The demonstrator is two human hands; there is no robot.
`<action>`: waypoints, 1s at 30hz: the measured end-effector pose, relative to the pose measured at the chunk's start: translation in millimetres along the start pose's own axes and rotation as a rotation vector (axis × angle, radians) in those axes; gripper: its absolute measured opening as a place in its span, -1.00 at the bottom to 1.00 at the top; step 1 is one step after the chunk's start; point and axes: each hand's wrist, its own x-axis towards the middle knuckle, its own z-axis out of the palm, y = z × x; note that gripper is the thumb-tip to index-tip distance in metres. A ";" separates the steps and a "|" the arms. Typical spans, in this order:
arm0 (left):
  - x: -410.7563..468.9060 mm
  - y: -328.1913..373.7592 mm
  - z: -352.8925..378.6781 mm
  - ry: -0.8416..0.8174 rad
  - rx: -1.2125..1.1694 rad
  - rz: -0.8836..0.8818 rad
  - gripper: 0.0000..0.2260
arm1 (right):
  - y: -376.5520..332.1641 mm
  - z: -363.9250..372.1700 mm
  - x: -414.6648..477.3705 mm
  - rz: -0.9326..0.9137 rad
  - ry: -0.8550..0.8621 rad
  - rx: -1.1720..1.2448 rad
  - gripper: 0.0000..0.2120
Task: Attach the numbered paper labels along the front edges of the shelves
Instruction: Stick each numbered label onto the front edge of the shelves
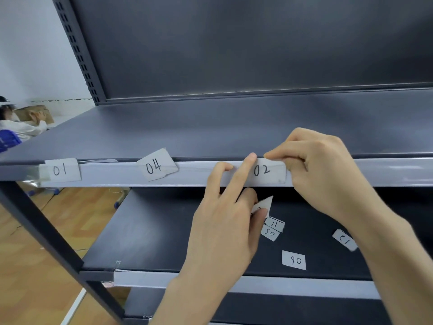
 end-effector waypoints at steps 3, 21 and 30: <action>1.6 -3.5 -0.4 0.023 -0.020 0.011 -0.80 | 2.8 5.0 -5.8 -0.001 0.015 -0.010 -0.62; 41.5 -11.4 -39.5 -0.143 -1.145 -0.391 -0.68 | 32.4 -14.2 -76.6 0.261 0.235 -0.183 -0.62; 73.7 38.8 -17.9 -0.238 -0.855 -0.160 -0.78 | 97.3 -67.6 -109.1 0.475 0.152 -0.396 -0.30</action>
